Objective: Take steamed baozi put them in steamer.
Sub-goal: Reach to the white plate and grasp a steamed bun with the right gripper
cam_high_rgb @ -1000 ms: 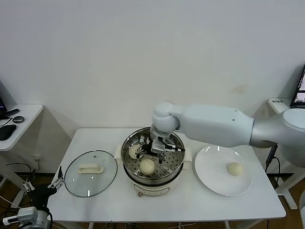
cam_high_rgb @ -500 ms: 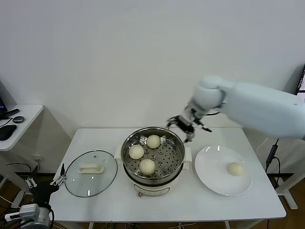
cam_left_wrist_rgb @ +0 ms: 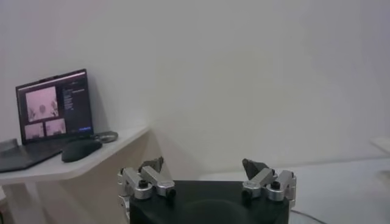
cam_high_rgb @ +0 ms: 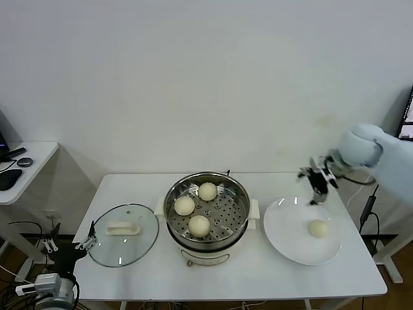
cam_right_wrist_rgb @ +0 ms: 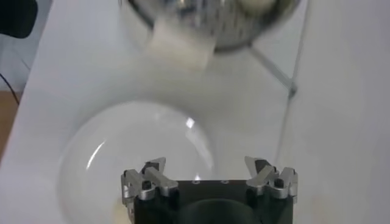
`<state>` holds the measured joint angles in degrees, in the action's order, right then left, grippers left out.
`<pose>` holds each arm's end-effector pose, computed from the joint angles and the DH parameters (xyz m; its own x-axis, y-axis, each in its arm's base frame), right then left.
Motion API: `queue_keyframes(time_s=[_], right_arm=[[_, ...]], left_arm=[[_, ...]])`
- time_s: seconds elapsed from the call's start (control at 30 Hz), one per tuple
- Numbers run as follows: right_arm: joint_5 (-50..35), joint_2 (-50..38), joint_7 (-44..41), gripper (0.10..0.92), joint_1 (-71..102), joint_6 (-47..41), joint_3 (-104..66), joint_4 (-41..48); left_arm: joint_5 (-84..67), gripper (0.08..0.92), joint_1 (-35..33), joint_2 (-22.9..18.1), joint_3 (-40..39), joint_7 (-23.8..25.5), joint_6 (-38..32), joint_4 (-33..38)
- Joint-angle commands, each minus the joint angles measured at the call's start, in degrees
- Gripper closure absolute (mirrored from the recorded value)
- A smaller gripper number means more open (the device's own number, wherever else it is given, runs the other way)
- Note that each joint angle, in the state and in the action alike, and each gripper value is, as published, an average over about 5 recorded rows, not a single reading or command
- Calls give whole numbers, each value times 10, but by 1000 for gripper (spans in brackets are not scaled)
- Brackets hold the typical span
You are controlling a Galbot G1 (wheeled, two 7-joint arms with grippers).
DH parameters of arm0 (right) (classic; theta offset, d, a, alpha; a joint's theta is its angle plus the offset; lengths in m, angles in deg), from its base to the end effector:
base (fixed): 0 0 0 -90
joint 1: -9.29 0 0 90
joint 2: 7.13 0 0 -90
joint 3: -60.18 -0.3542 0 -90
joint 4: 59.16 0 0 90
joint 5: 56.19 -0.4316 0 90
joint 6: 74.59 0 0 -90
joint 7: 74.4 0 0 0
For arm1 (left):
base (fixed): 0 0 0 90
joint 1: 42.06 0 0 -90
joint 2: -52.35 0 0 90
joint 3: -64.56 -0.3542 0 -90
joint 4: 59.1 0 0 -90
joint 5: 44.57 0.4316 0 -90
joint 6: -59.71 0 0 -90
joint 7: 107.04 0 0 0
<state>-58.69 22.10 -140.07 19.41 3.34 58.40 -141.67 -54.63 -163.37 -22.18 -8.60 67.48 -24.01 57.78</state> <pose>0.5671 -0.1493 -0.0877 -0.2511 -0.1200 0.9605 -0.9551 -0.1302 -0.2660 0.2506 0.1499 -0.2970 -0.9653 -0.2414 0.0998 -0.2165 0.9532 0.2111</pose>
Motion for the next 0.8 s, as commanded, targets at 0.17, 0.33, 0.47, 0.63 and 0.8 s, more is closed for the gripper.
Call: queue_keyframes(time_s=[0.17, 0.33, 0.47, 0.63, 0.8], right_arm=[[140, -33, -34, 203, 299, 50, -259, 105], [179, 15, -22, 203, 324, 66, -289, 149], [191, 40, -14, 203, 333, 69, -292, 171], [200, 64, -11, 203, 336, 74, -294, 190], [210, 83, 5, 203, 336, 77, -298, 207]], left_arm=[[1, 177, -3, -1, 3, 0, 1, -2], [1, 177, -9, -3, 10, 0, 1, 0], [1, 177, -12, -4, 14, 0, 0, -2], [3, 177, -12, -7, 14, 0, 0, -3], [6, 177, -10, -9, 13, -1, -2, -9]])
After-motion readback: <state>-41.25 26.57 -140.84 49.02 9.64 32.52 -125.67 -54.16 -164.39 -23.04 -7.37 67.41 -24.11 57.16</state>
